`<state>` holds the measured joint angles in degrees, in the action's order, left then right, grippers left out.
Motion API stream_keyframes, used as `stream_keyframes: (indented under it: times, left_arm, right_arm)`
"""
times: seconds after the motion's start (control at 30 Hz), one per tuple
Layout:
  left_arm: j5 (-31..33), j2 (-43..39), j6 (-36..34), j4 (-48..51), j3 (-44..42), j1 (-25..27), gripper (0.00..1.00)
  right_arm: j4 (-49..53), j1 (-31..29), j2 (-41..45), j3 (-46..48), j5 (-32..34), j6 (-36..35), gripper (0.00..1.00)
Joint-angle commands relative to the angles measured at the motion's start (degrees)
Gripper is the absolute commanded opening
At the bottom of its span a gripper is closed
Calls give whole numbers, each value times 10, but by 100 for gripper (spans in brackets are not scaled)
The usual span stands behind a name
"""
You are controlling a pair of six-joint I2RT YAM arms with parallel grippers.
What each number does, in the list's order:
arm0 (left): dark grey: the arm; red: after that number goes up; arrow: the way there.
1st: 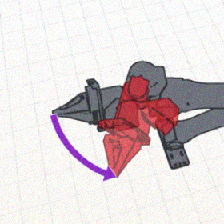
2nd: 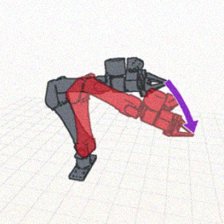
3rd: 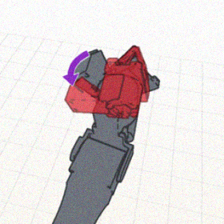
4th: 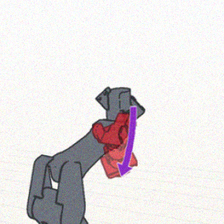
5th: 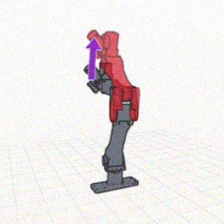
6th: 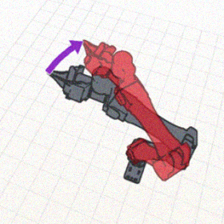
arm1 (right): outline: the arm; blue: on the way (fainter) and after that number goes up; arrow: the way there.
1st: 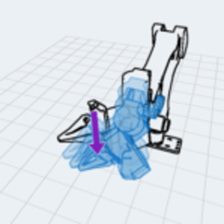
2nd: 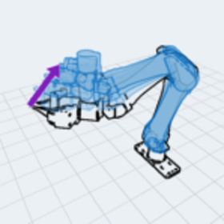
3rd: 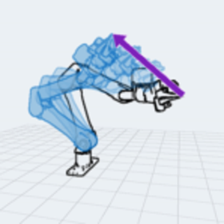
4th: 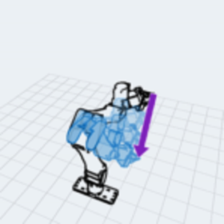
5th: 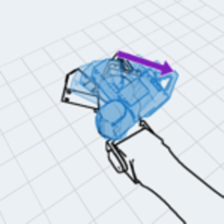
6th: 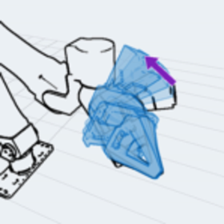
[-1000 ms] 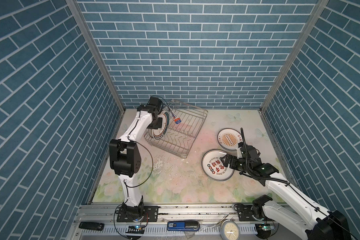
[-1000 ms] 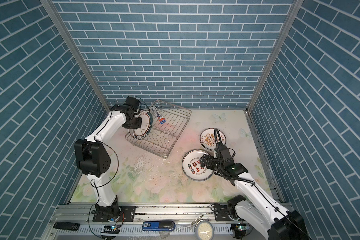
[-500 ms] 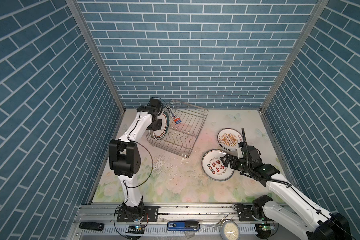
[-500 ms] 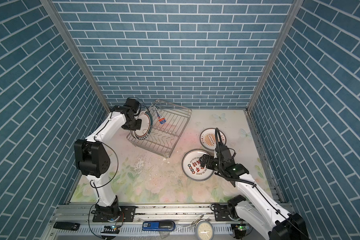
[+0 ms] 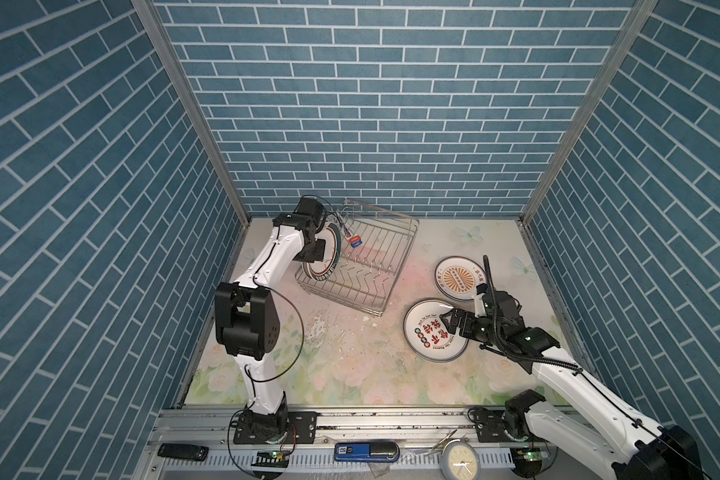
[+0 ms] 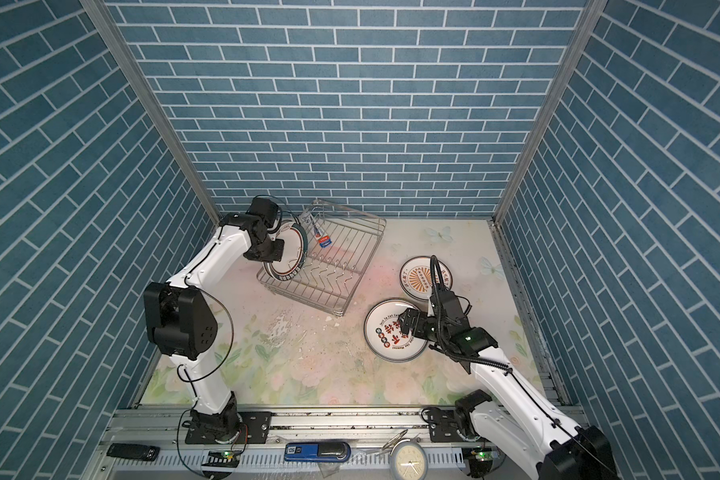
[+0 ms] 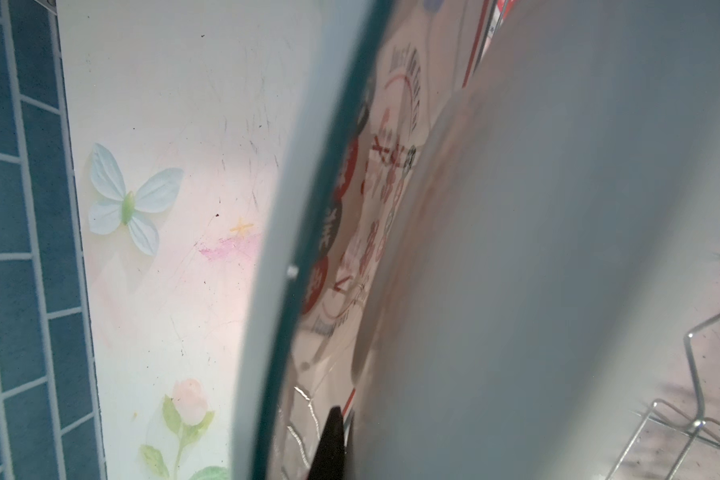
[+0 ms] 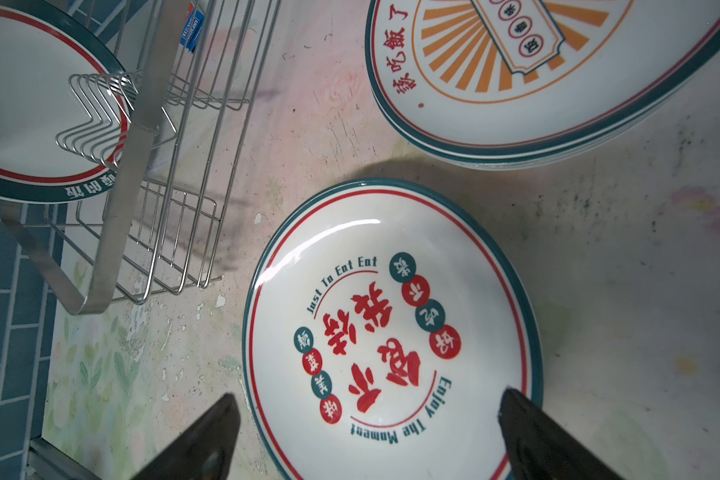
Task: Unload the plates from the dish rack
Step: 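Close the left gripper on the rim of the last green-rimmed plate in the rack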
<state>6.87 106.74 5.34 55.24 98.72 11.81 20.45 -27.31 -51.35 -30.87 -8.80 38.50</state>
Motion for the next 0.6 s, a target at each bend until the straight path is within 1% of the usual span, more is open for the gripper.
stream_keyframes:
  times: [0.0, 0.57]
  left_arm:
    - [-83, -37, -8, -11, 1, 19, 0]
    - [-83, -56, -7, -19, -1, 38, 0]
  right_arm:
    - [-8, 1, 0, 9, -8, -11, 97]
    - [-7, 0, 1, 16, -12, -10, 98]
